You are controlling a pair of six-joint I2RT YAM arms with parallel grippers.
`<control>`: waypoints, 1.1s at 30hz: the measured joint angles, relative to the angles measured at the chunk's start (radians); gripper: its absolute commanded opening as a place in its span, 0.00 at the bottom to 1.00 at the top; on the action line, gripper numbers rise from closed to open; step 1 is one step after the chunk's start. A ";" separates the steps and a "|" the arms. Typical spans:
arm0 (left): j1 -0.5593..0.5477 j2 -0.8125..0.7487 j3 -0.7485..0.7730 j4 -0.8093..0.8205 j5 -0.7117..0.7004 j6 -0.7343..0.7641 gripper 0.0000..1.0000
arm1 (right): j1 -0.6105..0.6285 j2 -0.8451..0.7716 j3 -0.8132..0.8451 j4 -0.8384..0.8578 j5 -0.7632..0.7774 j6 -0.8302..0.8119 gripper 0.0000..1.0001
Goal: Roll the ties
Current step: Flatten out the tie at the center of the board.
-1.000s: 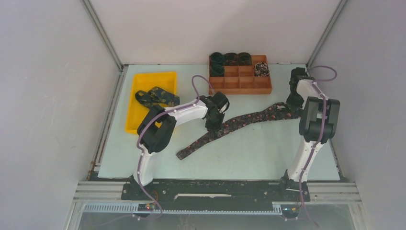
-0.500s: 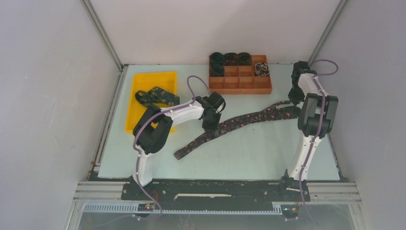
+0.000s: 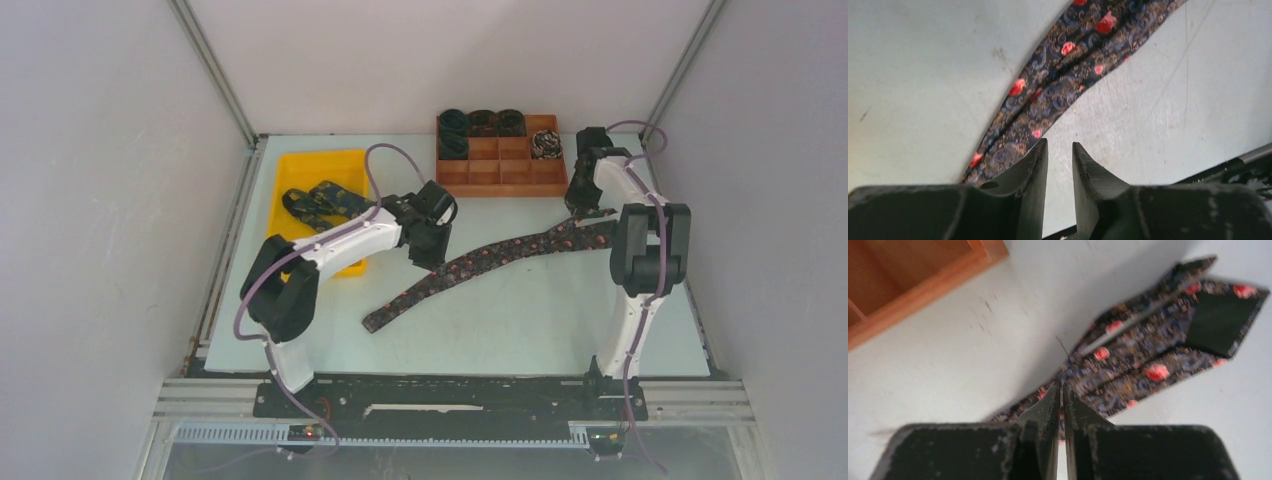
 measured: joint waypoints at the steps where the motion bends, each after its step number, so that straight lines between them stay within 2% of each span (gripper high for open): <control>1: 0.000 -0.023 -0.012 0.000 0.000 0.000 0.31 | 0.002 0.018 0.022 0.000 -0.005 0.001 0.09; 12: 0.000 -0.196 -0.212 0.014 -0.004 -0.010 0.31 | -0.027 0.264 0.257 -0.018 -0.019 0.011 0.08; 21: 0.000 -0.319 -0.343 0.050 -0.007 -0.019 0.30 | -0.031 0.284 0.312 0.027 -0.060 0.014 0.13; 26: 0.000 -0.385 -0.436 0.135 -0.022 -0.018 0.30 | -0.029 0.201 0.258 0.029 -0.060 0.016 0.18; 33: 0.000 -0.400 -0.544 0.252 -0.115 -0.018 0.30 | -0.037 -0.108 -0.011 0.057 -0.040 0.047 0.20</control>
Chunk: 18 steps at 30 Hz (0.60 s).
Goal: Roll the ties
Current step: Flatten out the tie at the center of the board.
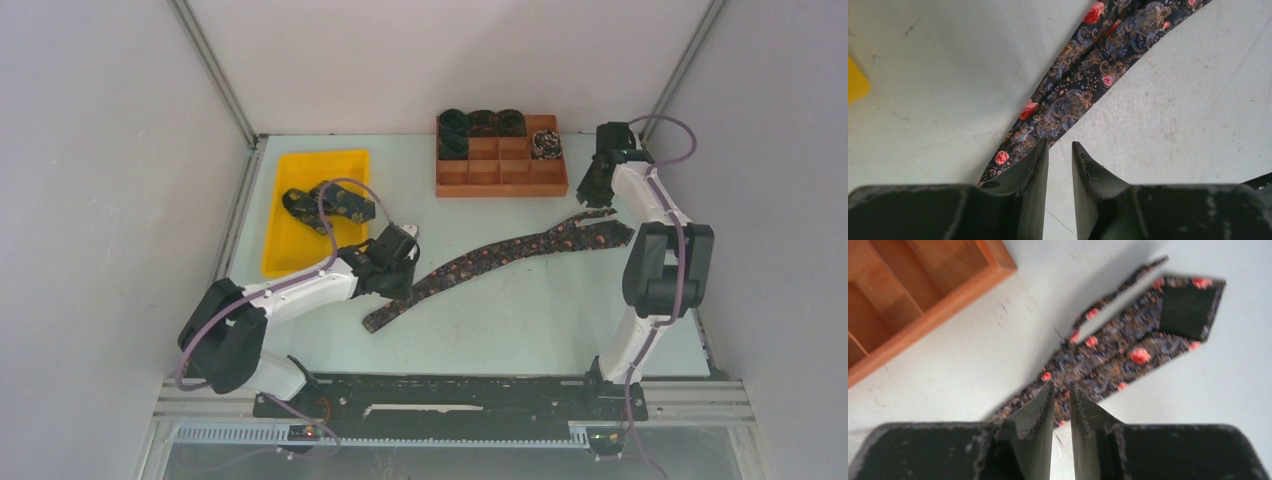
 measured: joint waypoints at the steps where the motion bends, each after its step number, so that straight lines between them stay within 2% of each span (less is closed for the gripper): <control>1: 0.000 -0.005 -0.013 0.018 -0.007 0.000 0.30 | -0.002 -0.036 -0.044 0.006 0.000 0.005 0.19; 7: 0.000 -0.069 -0.066 0.100 -0.027 0.003 0.31 | -0.006 -0.056 -0.158 0.013 0.000 0.022 0.14; 18: 0.000 -0.077 -0.072 0.146 -0.049 0.003 0.30 | -0.006 0.074 -0.134 0.039 0.001 0.025 0.15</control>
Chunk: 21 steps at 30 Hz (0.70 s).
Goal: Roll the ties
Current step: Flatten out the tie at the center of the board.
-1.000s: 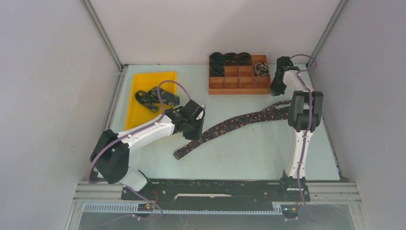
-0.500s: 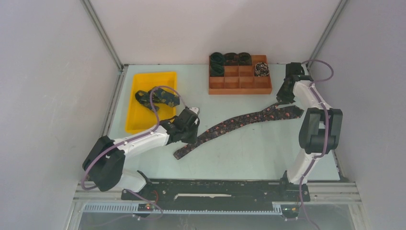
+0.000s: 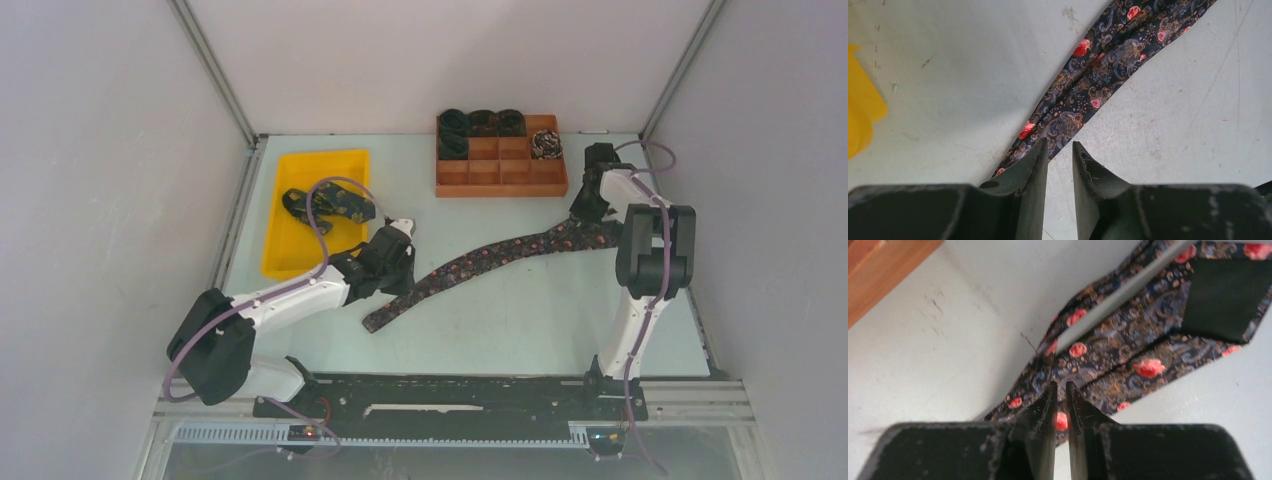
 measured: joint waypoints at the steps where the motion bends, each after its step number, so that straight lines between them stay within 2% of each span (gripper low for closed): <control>1: 0.000 0.000 0.000 0.002 0.000 0.000 0.31 | 0.000 0.022 0.017 0.000 0.000 0.000 0.15; 15: 0.000 0.002 0.000 0.003 0.000 0.000 0.29 | -0.008 0.223 0.252 -0.023 -0.001 -0.001 0.18; 19: 0.000 0.006 0.000 0.003 0.000 0.000 0.28 | -0.013 0.247 0.297 -0.040 -0.007 -0.005 0.26; 21: 0.000 0.008 0.000 0.003 0.000 0.000 0.28 | -0.018 0.247 0.298 -0.043 -0.016 -0.006 0.37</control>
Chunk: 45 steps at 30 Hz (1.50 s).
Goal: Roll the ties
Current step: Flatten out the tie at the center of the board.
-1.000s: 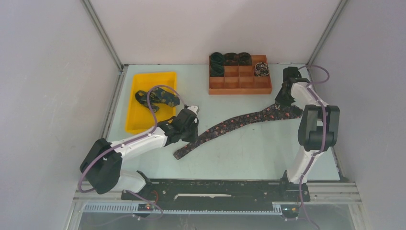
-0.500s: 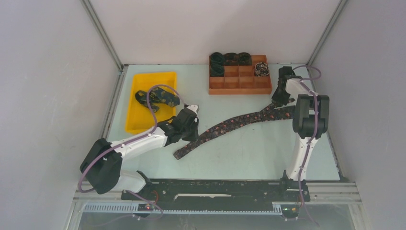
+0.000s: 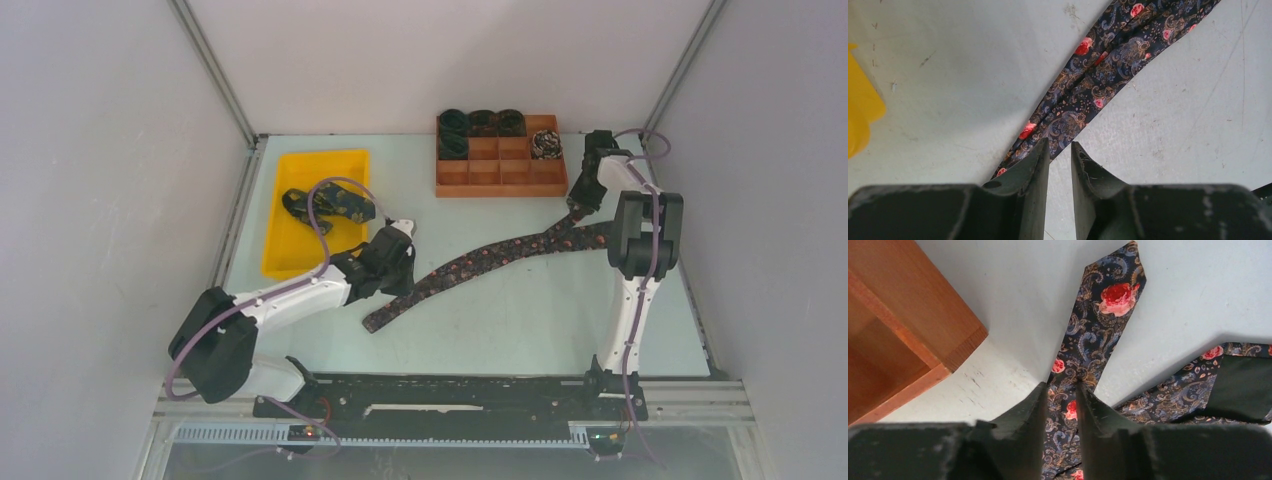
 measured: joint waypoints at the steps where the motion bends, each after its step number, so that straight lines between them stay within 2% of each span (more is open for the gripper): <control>1: 0.000 0.002 0.000 0.000 0.000 0.000 0.28 | -0.003 0.000 0.000 0.000 -0.005 -0.002 0.40; 8: 0.000 0.011 0.000 0.000 0.000 0.000 0.28 | -0.038 -0.005 -0.009 0.014 -0.031 -0.018 0.50; 22: 0.000 0.017 0.000 0.000 0.001 0.001 0.27 | -0.077 -0.022 -0.008 0.010 -0.038 -0.040 0.53; 30: 0.000 0.023 0.000 0.000 0.001 0.001 0.27 | -0.111 -0.067 -0.004 0.014 -0.034 -0.047 0.47; 40: 0.000 0.023 0.000 0.000 0.001 0.003 0.26 | -0.084 0.076 0.173 -0.090 0.061 -0.055 0.46; 45: 0.000 0.023 0.000 0.000 0.001 0.004 0.26 | -0.065 0.120 0.207 -0.138 0.098 -0.062 0.36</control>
